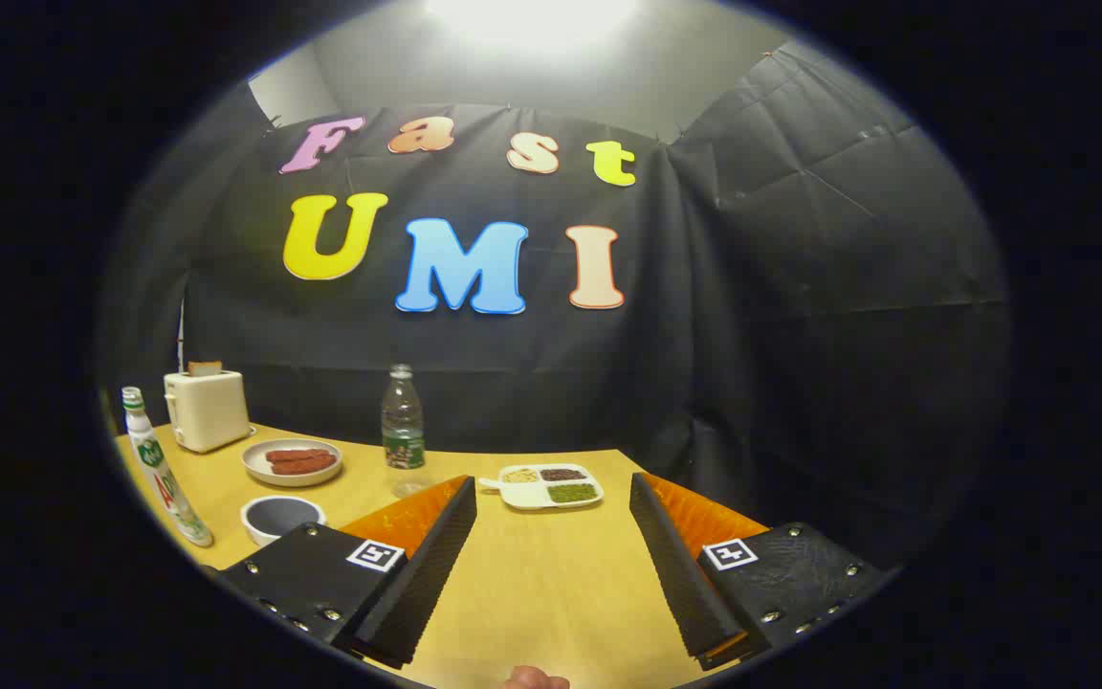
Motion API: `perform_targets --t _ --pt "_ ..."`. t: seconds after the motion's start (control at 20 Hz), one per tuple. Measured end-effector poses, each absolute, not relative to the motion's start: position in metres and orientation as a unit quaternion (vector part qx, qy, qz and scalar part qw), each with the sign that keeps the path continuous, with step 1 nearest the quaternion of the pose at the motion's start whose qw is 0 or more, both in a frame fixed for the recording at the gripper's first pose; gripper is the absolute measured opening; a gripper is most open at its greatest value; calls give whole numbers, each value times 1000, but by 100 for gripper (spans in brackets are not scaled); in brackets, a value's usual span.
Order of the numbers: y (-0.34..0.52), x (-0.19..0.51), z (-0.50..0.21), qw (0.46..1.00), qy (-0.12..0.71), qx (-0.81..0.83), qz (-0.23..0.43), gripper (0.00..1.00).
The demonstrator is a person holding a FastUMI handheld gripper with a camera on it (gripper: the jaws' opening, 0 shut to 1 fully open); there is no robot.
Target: Take the bottle from table, then pour the juice into the cup, finally place the bottle on the coaster
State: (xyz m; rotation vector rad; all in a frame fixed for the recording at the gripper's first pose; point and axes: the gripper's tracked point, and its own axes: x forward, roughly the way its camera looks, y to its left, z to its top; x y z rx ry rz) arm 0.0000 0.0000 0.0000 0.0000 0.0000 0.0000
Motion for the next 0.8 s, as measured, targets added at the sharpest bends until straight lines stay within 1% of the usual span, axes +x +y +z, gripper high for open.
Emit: perform_targets --t 0.25,0.5,0.7,0.8 --pt "63 -52 16 1000 -10 8 12 98" --pt "138 -82 22 997 -19 1 75 98" --pt "175 -93 24 995 -21 -8 101 98" --pt "199 -103 26 992 -30 -5 125 98"
